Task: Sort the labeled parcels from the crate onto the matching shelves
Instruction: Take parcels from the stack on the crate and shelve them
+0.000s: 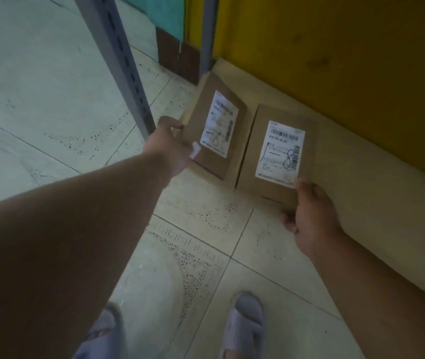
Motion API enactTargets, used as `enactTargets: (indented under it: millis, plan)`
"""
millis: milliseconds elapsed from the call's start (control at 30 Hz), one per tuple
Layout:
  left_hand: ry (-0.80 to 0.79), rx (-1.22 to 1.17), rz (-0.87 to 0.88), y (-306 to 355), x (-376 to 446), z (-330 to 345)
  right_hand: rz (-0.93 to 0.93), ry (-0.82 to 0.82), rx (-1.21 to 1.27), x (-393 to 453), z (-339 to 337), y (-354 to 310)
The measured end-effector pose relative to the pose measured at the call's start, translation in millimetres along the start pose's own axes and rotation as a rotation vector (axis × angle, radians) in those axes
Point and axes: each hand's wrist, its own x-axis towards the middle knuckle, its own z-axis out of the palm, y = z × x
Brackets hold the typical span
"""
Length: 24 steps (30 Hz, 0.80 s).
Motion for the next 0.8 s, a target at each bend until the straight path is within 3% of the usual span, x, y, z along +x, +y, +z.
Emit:
enactTargets:
  millis: [133, 300, 400, 500, 700, 800]
  plan:
    - [0.081, 0.008, 0.002, -5, 21, 18, -0.027, 0.010, -0.046, 21, -1, 7]
    - [0.138, 0.216, 0.028, -13, 45, 26, -0.022, 0.056, -0.108, 44, 3, 12]
    - [0.129, 0.416, 0.158, -15, 44, 28, -0.037, 0.074, -0.198, 61, 7, 16]
    - [0.119, 0.346, 0.317, -25, 29, 28, -0.030, 0.076, -0.245, 71, 14, 21]
    - [-0.041, 0.418, 0.303, -68, -33, 28, -0.025, 0.051, -0.342, 79, 29, 34]
    - [-0.144, 0.436, 0.279, -93, -69, 26, -0.030, 0.056, -0.633, 77, 32, 35]
